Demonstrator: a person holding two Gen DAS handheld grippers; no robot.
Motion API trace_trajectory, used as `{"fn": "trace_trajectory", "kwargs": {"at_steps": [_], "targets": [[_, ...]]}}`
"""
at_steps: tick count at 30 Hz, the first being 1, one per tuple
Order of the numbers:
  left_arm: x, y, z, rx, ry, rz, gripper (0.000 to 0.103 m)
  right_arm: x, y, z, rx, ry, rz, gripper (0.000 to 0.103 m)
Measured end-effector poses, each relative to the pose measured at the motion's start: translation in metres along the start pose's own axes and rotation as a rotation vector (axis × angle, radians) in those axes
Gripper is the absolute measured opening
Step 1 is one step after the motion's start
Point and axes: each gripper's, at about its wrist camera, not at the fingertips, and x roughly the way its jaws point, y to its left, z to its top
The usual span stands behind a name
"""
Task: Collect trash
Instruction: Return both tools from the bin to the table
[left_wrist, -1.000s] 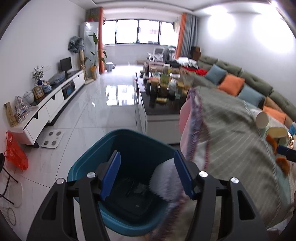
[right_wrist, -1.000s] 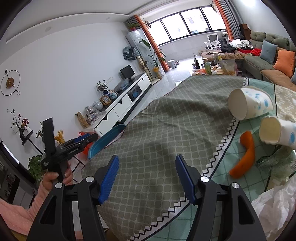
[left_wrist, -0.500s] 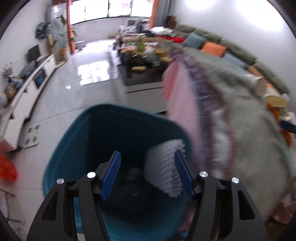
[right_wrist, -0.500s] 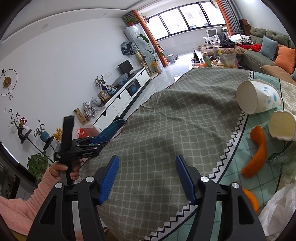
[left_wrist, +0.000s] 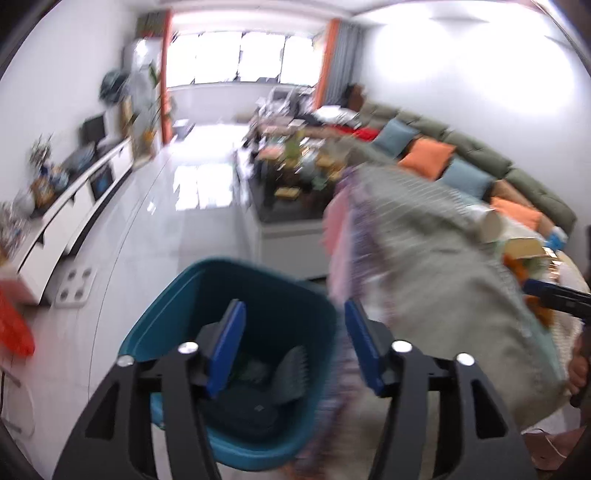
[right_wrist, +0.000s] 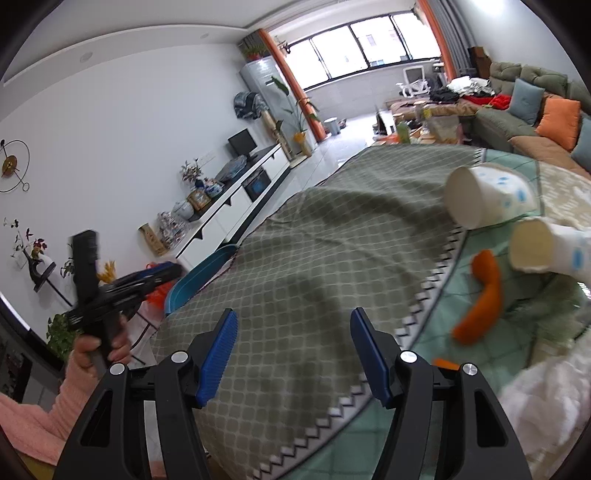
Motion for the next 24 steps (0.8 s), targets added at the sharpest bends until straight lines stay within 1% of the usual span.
{"fn": "trace_trajectory", "kwargs": {"at_steps": [4, 9, 10, 13, 16, 18, 22, 24], "targets": [[-0.012, -0.045, 0.003, 0.052, -0.046, -0.073, 0.063, -0.021, -0.010, -0.004, 0.000, -0.038, -0.044, 0.064], [-0.009, -0.100, 0.003, 0.123, -0.053, -0.174, 0.064, -0.053, -0.028, -0.009, 0.013, -0.091, -0.114, 0.064], [-0.006, -0.115, 0.002, 0.140, -0.047, -0.212, 0.064, -0.062, -0.032, -0.010, 0.014, -0.105, -0.136, 0.064], [0.003, -0.146, -0.001, 0.176, -0.031, -0.270, 0.064, -0.084, -0.044, -0.012, 0.024, -0.146, -0.189, 0.064], [0.013, -0.180, -0.007, 0.213, 0.005, -0.339, 0.064, -0.108, -0.055, -0.015, 0.031, -0.194, -0.251, 0.064], [0.020, -0.199, -0.014, 0.249, 0.026, -0.373, 0.064, -0.126, -0.063, -0.017, 0.038, -0.230, -0.311, 0.064], [0.034, -0.230, -0.018, 0.294, 0.073, -0.411, 0.064, -0.155, -0.084, -0.022, 0.074, -0.282, -0.394, 0.064], [0.043, -0.241, -0.020, 0.303, 0.099, -0.427, 0.064, -0.163, -0.093, -0.027, 0.099, -0.291, -0.429, 0.065]]}}
